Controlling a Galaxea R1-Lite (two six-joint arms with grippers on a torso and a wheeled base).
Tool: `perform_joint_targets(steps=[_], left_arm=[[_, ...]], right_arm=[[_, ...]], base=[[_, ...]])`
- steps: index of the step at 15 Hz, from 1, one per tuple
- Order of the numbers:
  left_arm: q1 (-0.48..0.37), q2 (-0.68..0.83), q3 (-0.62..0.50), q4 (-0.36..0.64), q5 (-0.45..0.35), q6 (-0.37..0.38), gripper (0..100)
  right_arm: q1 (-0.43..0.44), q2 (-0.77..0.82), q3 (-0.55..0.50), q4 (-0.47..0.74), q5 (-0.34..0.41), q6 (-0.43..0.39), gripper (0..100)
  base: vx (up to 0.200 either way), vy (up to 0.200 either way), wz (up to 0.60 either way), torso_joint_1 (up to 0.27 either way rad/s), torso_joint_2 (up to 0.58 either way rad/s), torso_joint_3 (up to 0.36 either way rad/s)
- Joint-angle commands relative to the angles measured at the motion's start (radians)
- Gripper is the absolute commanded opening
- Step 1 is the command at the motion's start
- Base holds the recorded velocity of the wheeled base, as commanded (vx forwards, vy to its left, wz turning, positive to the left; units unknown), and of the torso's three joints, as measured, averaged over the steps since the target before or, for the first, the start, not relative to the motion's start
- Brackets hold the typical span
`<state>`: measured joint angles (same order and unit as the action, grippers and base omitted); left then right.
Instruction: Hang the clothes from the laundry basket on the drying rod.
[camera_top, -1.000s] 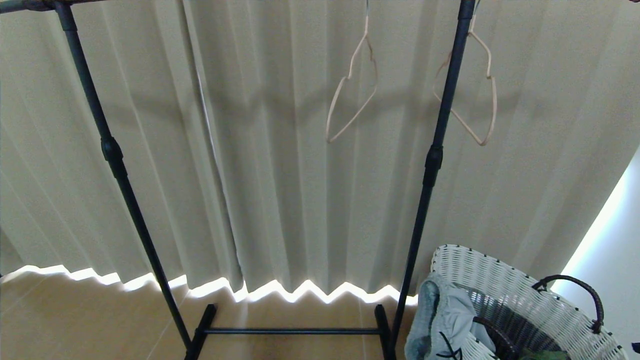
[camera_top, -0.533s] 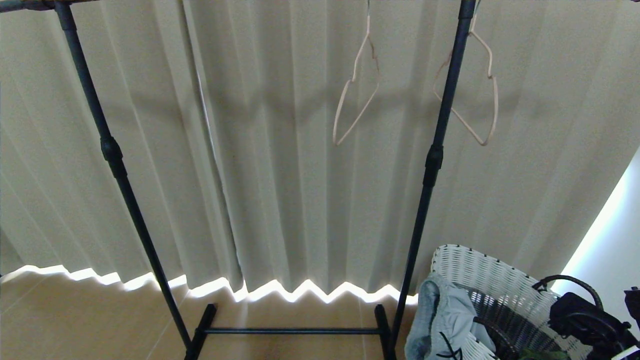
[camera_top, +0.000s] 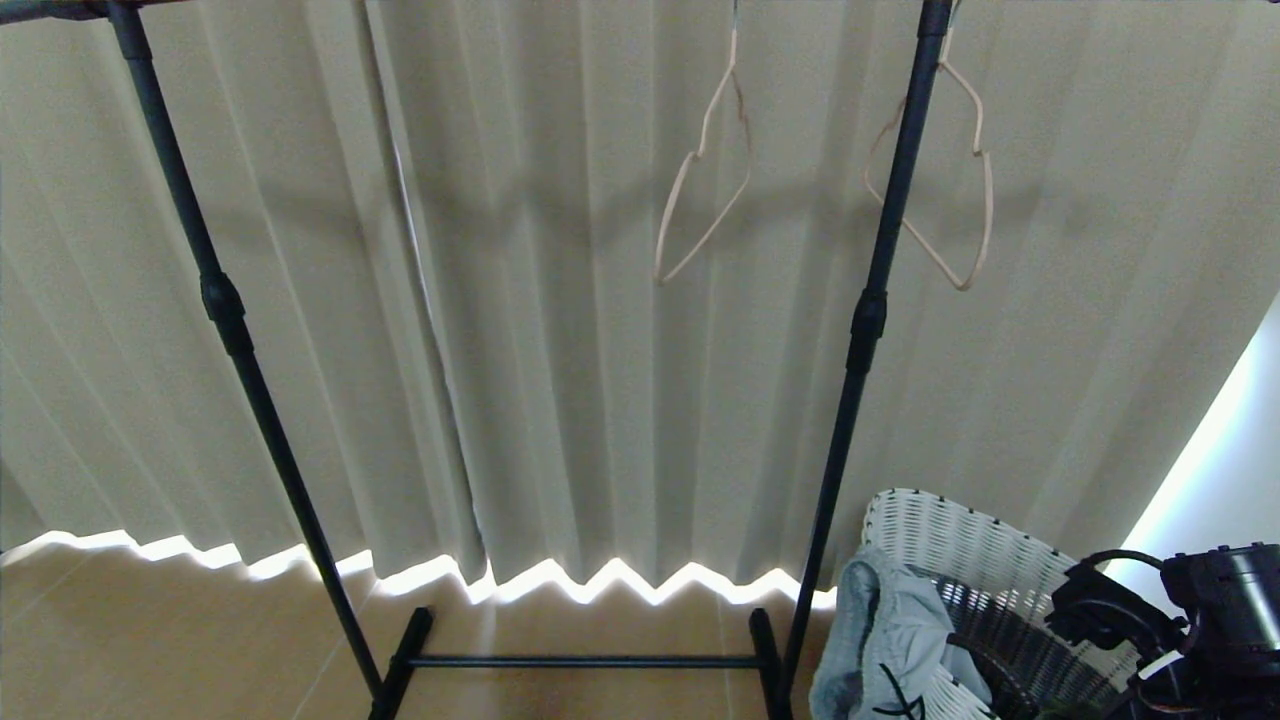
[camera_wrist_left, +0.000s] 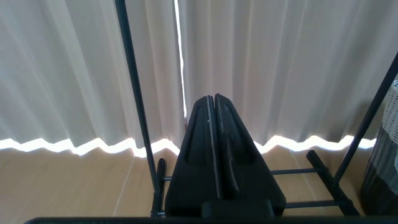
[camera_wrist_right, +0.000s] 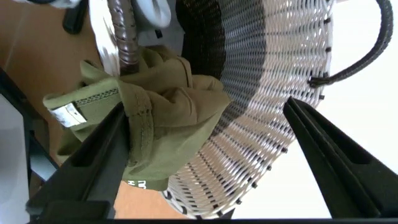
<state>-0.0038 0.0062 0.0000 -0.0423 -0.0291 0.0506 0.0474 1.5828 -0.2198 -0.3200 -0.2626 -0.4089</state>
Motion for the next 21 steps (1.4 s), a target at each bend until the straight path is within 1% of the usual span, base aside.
perform_joint_targets(steps=[1, 7, 9, 11, 12, 13, 14, 16, 21], left_arm=[[-0.001, 0.000, 0.000, -0.001, 0.000, 0.000, 0], [0.001, 0.000, 0.000, -0.001, 0.000, 0.000, 0], [0.001, 0.000, 0.000, -0.001, 0.000, 0.002, 0], [-0.001, 0.000, 0.000, -0.001, 0.000, 0.003, 0], [-0.001, 0.000, 0.000, -0.001, 0.000, 0.003, 0], [-0.001, 0.000, 0.000, -0.001, 0.000, 0.003, 0], [-0.001, 0.000, 0.000, -0.001, 0.000, 0.005, 0], [-0.001, 0.000, 0.000, -0.001, -0.002, 0.006, 0], [-0.001, 0.000, 0.000, -0.001, -0.002, 0.006, 0]], right_arm=[[0.000, 0.020, 0.000, -0.001, -0.003, -0.001, 0], [0.000, -0.026, 0.025, -0.002, -0.003, 0.005, 0], [-0.001, -0.113, 0.045, -0.001, -0.001, 0.007, 0], [-0.003, -0.351, 0.042, 0.010, 0.011, 0.009, 0], [-0.003, -0.437, 0.030, 0.010, 0.011, 0.013, 0], [-0.003, -0.478, 0.019, 0.010, 0.013, 0.018, 0], [-0.003, -0.566, -0.007, 0.010, 0.020, 0.039, 0], [-0.003, -0.652, -0.047, 0.012, 0.031, 0.047, 0], [-0.003, -0.704, -0.058, 0.013, 0.032, 0.047, 0]], base=[[0.000, 0.000, 0.00, 0.000, 0.00, 0.000], [0.000, 0.000, 0.00, 0.000, 0.00, 0.000], [0.000, 0.000, 0.00, 0.000, 0.00, 0.000], [0.000, 0.000, 0.00, 0.000, 0.00, 0.000], [0.000, 0.000, 0.00, 0.000, 0.00, 0.000], [0.000, 0.000, 0.00, 0.000, 0.00, 0.000], [0.000, 0.000, 0.00, 0.000, 0.00, 0.000], [0.000, 0.000, 0.00, 0.000, 0.00, 0.000], [-0.200, 0.000, 0.00, 0.006, 0.00, 0.002]])
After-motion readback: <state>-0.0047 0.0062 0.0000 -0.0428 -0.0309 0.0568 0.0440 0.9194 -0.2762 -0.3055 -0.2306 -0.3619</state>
